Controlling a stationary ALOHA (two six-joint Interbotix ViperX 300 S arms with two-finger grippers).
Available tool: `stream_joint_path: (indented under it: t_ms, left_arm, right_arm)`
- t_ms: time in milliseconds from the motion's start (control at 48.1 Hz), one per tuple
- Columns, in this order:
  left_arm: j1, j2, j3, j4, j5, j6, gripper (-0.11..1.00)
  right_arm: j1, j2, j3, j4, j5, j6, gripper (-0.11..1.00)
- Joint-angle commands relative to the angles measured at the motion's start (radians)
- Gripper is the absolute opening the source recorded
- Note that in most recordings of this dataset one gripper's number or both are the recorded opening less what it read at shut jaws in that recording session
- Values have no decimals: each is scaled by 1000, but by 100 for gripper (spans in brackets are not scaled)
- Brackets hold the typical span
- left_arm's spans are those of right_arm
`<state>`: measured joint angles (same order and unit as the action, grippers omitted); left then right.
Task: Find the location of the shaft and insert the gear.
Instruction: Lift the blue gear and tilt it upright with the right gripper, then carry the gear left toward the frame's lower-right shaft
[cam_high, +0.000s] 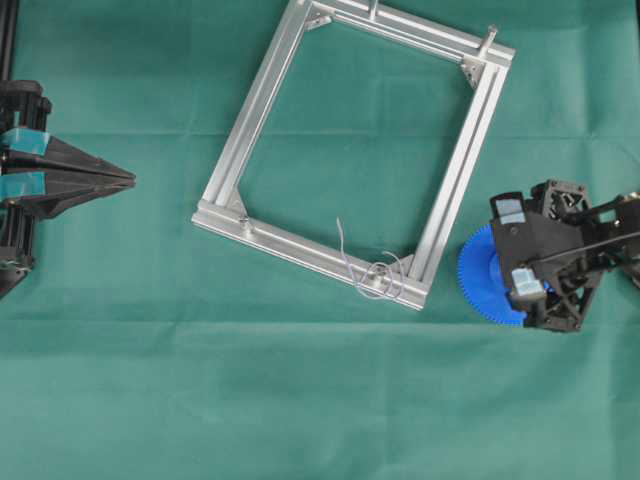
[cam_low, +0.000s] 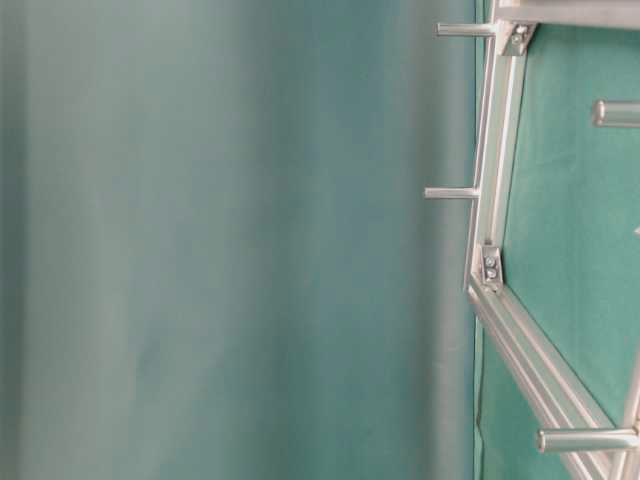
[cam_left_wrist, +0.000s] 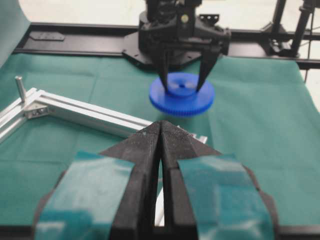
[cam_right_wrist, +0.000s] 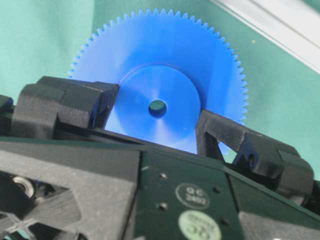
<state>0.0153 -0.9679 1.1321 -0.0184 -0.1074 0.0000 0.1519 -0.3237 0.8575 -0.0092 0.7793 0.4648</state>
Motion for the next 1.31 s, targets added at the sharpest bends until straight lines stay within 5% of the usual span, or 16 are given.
stream_joint_path:
  t_ms: [0, 333, 582, 769, 1289]
  left_arm:
    - [3, 9, -14, -2, -6, 0, 0]
    - [3, 9, -14, -2, -8, 0, 0]
    - [3, 12, -14, -2, -6, 0, 0]
    - [3, 12, -14, -2, -8, 0, 0]
    - [3, 14, -14, -2, 3, 0, 0]
  right_arm:
    - [2, -41, -55, 0, 43, -2, 69]
    - [0, -97, -152, -20, 179, 0, 69]
    - [2, -89, -169, -21, 169, 21, 69]
    - [0, -38, -210, -21, 150, 74, 69]
    - [0, 181, -433, -48, 135, 74, 69]
